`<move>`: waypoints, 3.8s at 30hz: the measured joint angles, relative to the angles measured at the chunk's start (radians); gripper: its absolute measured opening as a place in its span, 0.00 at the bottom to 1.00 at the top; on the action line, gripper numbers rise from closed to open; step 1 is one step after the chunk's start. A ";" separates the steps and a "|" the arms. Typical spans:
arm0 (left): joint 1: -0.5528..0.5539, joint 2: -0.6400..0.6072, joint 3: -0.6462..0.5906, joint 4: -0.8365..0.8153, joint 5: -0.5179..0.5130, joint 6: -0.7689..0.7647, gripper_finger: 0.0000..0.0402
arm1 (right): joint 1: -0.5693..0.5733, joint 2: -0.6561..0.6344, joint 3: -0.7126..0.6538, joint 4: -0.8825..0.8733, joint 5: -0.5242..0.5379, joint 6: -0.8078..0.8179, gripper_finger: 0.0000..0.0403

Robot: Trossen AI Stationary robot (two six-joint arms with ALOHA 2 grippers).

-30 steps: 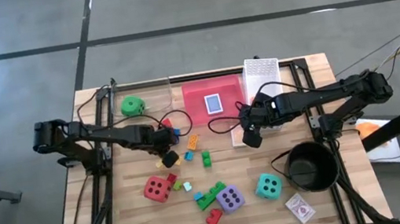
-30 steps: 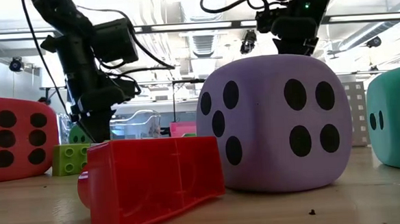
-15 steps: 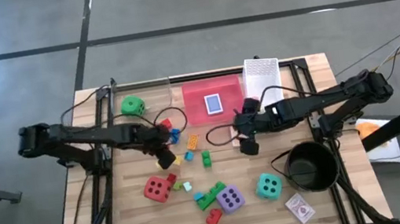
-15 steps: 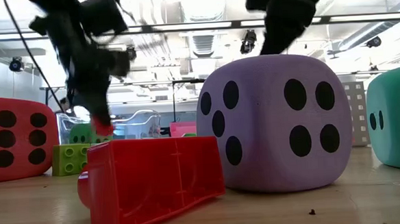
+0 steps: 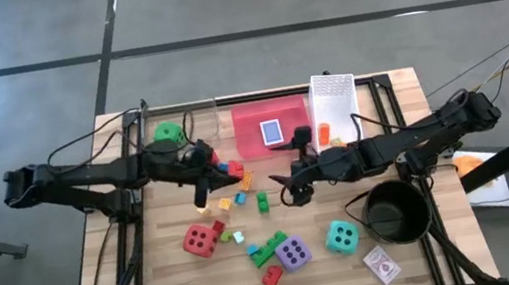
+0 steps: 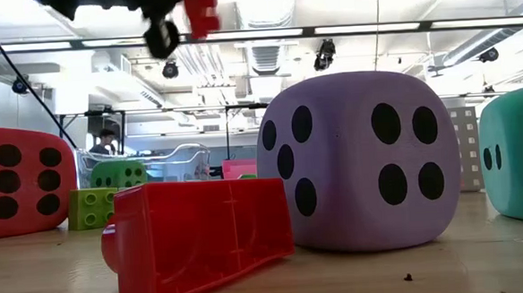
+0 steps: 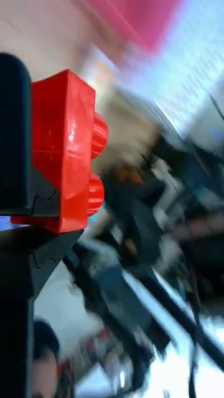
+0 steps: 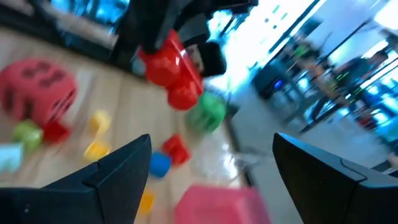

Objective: Pick & Place Toys
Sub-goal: Put the middle large red game piece into the white bin

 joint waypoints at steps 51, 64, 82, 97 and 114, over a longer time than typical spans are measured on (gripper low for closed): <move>-0.009 0.120 0.073 0.278 0.121 -0.048 0.12 | -0.026 0.214 0.208 0.182 -0.083 -0.345 0.32; -0.010 0.117 0.074 0.201 0.128 -0.041 0.49 | -0.026 0.214 0.208 0.131 -0.080 -0.326 0.32; 0.046 0.063 0.071 -0.103 0.064 -0.001 0.74 | -0.036 0.083 0.203 -0.158 -0.027 0.015 0.32; 0.022 0.035 0.069 -0.553 -0.329 0.035 0.74 | -0.195 -0.150 0.141 -0.664 0.011 0.535 0.32; -0.013 0.035 0.066 -0.640 -0.335 0.034 0.74 | -0.545 -0.230 -0.164 -0.694 -0.201 0.821 0.32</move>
